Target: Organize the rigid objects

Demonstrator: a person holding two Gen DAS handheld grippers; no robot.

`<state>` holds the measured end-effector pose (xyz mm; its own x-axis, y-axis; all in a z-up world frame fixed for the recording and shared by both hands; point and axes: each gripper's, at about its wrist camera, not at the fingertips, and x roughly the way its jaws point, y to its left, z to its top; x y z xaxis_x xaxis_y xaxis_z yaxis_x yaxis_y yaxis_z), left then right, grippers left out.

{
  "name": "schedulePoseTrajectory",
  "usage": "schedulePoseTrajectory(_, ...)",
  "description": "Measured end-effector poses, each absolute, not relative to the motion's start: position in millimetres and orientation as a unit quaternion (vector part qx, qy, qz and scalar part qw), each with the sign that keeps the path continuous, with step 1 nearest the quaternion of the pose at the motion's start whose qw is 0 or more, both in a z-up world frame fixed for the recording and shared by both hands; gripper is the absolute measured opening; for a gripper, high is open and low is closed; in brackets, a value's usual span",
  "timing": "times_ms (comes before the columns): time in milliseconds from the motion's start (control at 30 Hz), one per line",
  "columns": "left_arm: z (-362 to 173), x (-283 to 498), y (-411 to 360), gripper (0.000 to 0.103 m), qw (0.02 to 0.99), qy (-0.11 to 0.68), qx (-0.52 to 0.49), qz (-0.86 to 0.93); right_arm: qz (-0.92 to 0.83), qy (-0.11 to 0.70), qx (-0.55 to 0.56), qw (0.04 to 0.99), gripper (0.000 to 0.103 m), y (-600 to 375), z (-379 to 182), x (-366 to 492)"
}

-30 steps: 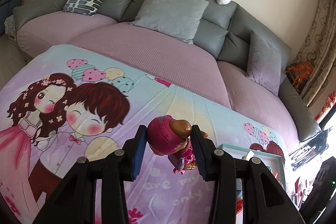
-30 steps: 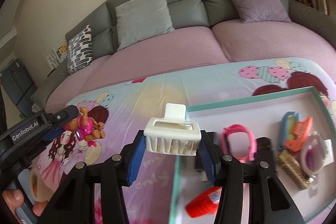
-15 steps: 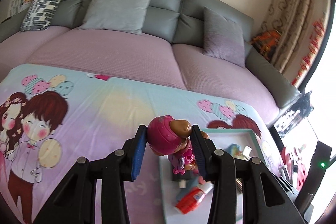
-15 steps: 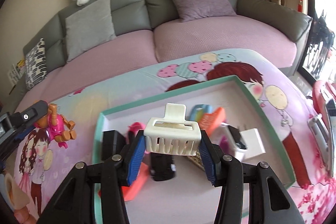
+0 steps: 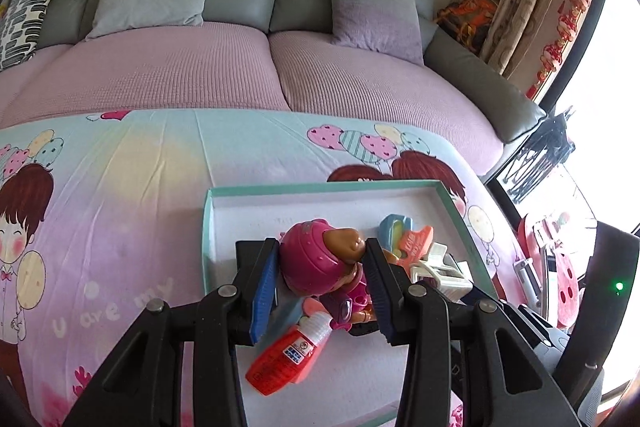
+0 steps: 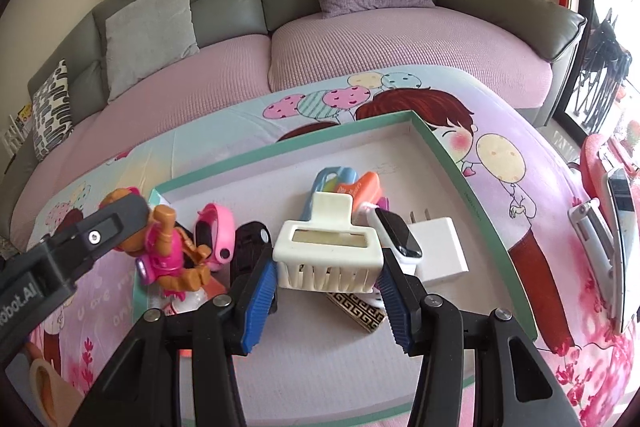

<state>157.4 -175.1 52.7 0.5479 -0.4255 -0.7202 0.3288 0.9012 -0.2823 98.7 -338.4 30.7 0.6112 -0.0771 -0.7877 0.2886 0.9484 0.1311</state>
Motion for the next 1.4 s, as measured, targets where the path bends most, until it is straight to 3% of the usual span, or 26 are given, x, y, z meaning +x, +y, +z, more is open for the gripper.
schedulePoseTrajectory(200,50.1,149.0,-176.4,0.046,0.876,0.432,-0.05,-0.207,-0.097,0.432,0.109,0.89,0.054,-335.6,30.1,86.7)
schedulePoseTrajectory(333,52.1,137.2,-170.0,0.059,0.883,0.427,-0.042,-0.188,-0.088,0.437,0.1,0.89,0.062,-332.3,23.3,75.2)
schedulePoseTrajectory(467,53.9,127.4,-155.4,0.061,0.892,0.422,-0.04,-0.159,-0.084,0.435,0.107,0.89,0.065,-333.2,20.7,65.7)
schedulePoseTrajectory(500,53.6,125.5,-151.8,0.063,0.895,0.42,-0.036,-0.148,-0.08,0.433,0.11,0.891,0.067,-333.5,21.1,62.6)
schedulePoseTrajectory(567,51.2,119.6,-143.2,0.081,0.899,0.416,-0.033,-0.133,-0.074,0.431,0.114,0.892,0.078,-333.3,21.3,57.5)
schedulePoseTrajectory(600,48.9,115.2,-138.4,0.088,0.9,0.416,-0.032,-0.126,-0.075,0.43,0.112,0.893,0.079,-332.7,21.5,54.5)
schedulePoseTrajectory(800,29.7,89.3,-112.2,0.089,0.899,0.428,-0.024,-0.091,-0.072,0.431,0.106,0.893,0.079,-327.9,18.5,39.6)
schedulePoseTrajectory(967,19.6,71.8,-90.2,0.096,0.901,0.428,-0.026,-0.058,-0.065,0.426,0.099,0.897,0.099,-322.3,19.4,26.9)
schedulePoseTrajectory(1400,7.6,42.4,-62.4,0.097,0.898,0.438,-0.026,-0.022,-0.046,0.432,0.066,0.898,0.103,-292.6,11.9,6.1)
